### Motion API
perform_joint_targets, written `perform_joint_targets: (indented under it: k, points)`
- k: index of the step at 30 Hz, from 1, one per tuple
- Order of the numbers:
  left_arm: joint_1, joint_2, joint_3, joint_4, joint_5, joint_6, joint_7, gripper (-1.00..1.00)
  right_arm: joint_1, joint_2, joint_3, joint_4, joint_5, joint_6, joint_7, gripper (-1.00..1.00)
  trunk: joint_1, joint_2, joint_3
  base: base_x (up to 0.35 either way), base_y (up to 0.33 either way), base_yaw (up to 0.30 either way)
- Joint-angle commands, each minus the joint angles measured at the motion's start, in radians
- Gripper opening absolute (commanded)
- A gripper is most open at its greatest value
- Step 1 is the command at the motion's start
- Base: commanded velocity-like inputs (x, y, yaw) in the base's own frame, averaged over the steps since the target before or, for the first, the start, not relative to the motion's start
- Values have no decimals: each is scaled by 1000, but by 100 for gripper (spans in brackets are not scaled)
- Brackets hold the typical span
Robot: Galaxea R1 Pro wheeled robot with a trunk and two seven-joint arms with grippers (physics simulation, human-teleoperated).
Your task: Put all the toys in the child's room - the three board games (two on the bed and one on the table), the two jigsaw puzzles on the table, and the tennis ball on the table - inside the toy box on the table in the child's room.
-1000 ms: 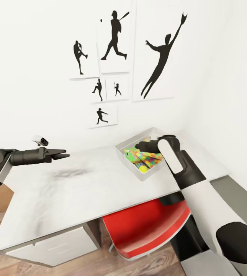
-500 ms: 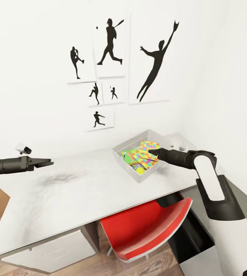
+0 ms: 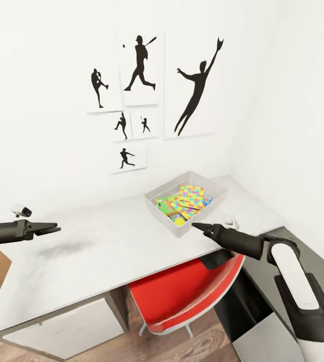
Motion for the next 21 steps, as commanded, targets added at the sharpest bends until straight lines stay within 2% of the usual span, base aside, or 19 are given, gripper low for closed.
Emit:
perform_joint_targets:
  k: [1, 4, 7, 12, 21]
  points:
    - [3, 2, -5, 0, 4, 11, -3, 100, 9, -1, 0, -1, -2, 2, 20, 100, 0, -2, 0, -98, 0, -10]
    - [22, 4, -4, -1, 4, 11, -3, 100, 37, 3, -2, -1, -2, 2, 82, 100, 0, -2, 4, -49, 0, -5]
    - [35, 5, -3, -1, 5, 11, -3, 100, 52, 7, 1, -1, 1, 2, 102, 100, 0, -2, 9, -48, 0, -2]
    - [40, 5, -3, 0, 5, 11, -3, 100, 102, 12, 4, -1, 6, 2, 111, 100, 0, -2, 12, -163, 0, 0]
    - [42, 5, -3, 5, 5, 11, -3, 100, 120, 16, 11, -2, 8, 2, 110, 100, 0, -2, 13, -34, 0, 0]
